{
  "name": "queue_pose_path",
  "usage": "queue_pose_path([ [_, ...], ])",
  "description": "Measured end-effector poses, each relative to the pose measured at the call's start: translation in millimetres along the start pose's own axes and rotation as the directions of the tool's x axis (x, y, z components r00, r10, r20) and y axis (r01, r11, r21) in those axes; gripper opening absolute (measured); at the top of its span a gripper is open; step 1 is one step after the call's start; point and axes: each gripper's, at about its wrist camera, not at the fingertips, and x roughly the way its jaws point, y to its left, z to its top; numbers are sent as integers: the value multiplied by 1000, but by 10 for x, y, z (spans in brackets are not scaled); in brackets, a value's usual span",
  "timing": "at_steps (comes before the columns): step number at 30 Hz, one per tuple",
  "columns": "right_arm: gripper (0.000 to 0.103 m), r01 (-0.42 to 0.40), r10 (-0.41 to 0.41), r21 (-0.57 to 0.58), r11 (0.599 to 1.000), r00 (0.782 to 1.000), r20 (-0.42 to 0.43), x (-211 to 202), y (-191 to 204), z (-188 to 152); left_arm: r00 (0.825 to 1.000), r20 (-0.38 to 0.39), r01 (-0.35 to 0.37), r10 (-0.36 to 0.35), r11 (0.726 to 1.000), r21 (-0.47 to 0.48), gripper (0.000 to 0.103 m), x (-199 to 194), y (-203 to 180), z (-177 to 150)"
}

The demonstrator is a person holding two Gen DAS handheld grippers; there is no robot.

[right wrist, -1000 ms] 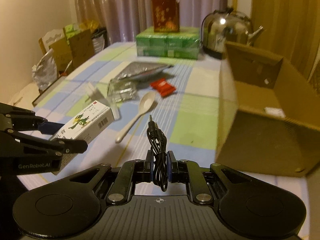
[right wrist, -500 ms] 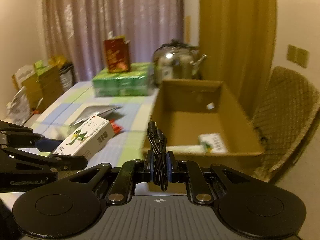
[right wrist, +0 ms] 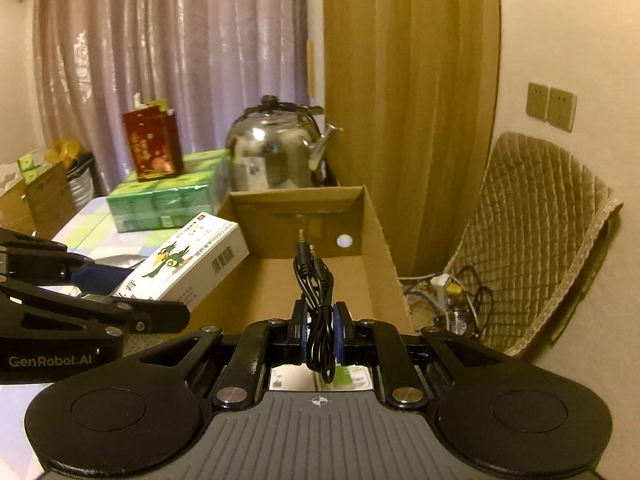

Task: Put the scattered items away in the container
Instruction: 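Carry the tube box and black cable over the cardboard box, then open both grippers to drop the tube box and cable into the cardboard box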

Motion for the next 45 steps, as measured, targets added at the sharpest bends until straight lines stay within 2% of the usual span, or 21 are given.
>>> queue_pose_path([
  [5, 10, -3, 5, 22, 1000, 998, -57, 308, -146, 17, 999, -31, 12, -12, 1000, -11, 33, 369, 44, 144],
  [12, 9, 1, 3, 32, 999, 993, -121, 629, -244, -35, 995, -96, 7, -9, 1000, -17, 33, 807, 141, 122],
  [23, 10, 7, -1, 38, 999, 989, -146, 767, -297, -91, 990, -139, 1, 3, 1000, 27, 33, 1115, 146, 43],
  [28, 9, 9, -3, 34, 999, 989, -145, 743, -304, -78, 992, -129, 1, 2, 1000, 27, 33, 1067, 137, 79],
  [37, 10, -13, 17, 26, 1000, 988, -156, 753, -260, -75, 997, -67, -37, 37, 999, 5, 33, 710, 239, 145],
  [45, 10, -30, 32, 15, 999, 986, -162, 838, -189, -83, 998, -47, -45, 44, 999, -22, 33, 516, 289, 99],
])
